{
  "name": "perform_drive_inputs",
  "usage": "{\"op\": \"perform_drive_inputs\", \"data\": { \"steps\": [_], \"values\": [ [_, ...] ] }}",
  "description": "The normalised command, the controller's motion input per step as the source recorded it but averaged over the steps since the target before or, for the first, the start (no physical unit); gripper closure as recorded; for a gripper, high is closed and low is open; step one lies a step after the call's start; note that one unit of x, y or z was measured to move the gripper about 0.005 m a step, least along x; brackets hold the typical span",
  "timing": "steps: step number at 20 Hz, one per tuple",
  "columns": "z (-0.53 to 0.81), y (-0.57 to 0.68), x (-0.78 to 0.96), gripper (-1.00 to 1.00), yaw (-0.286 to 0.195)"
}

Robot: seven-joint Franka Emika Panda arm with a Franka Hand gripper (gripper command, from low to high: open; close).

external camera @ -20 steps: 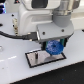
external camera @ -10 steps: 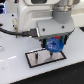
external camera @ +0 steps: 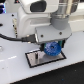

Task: Insert the blue gear onto the right peg, followed by the red gear

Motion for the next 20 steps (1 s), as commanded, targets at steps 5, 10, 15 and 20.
{"op": "perform_drive_inputs", "data": {
  "steps": [5, 10, 15, 20],
  "values": [
    [-0.22, 0.00, 0.05, 1.00, 0.000],
    [-0.21, 0.01, 0.07, 1.00, 0.000],
    [0.01, 0.04, 0.05, -1.00, 0.000],
    [0.18, 0.10, 0.01, -1.00, 0.000]
  ]
}}
